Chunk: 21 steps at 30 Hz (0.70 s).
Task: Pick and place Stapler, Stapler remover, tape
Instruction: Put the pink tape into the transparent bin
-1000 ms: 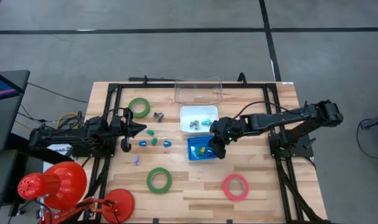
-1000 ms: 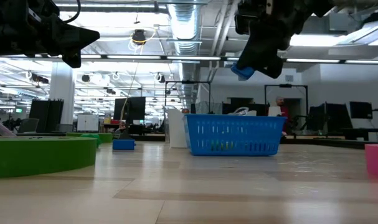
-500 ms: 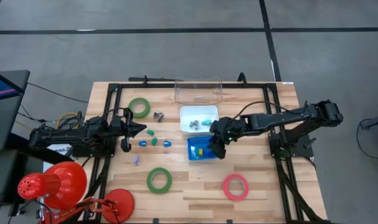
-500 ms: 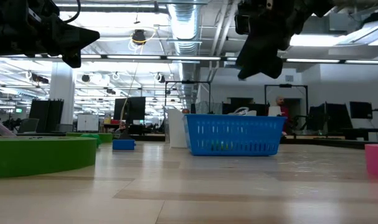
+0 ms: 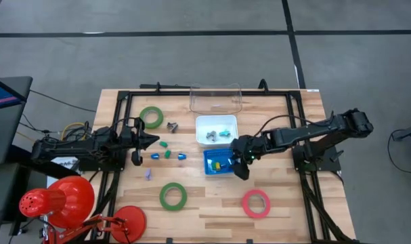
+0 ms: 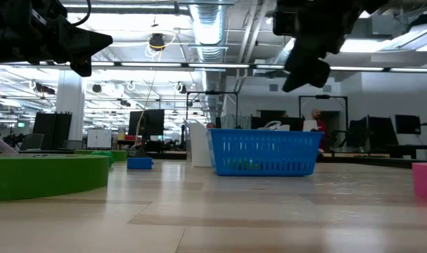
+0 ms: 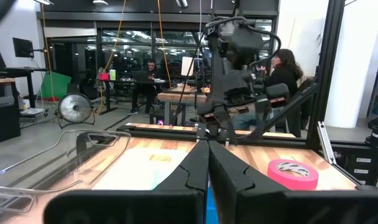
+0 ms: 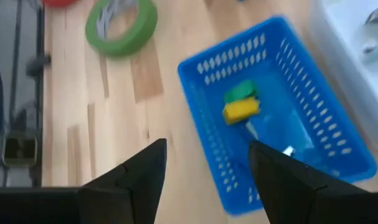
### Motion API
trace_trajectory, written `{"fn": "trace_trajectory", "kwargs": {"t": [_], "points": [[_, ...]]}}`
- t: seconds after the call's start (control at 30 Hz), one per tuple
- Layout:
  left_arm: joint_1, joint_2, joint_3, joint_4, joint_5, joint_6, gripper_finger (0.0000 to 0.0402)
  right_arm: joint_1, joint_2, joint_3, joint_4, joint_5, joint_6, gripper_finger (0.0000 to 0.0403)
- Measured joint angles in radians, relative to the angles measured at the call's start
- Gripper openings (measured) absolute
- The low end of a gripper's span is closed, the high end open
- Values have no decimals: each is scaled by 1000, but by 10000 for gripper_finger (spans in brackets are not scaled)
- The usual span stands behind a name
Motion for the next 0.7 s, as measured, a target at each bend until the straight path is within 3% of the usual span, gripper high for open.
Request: {"fn": "trace_trajectory", "kwargs": {"t": [0.7], "points": [[0,0,0,0,0,0,3,304,0,0,-150,4,-13,218]]}}
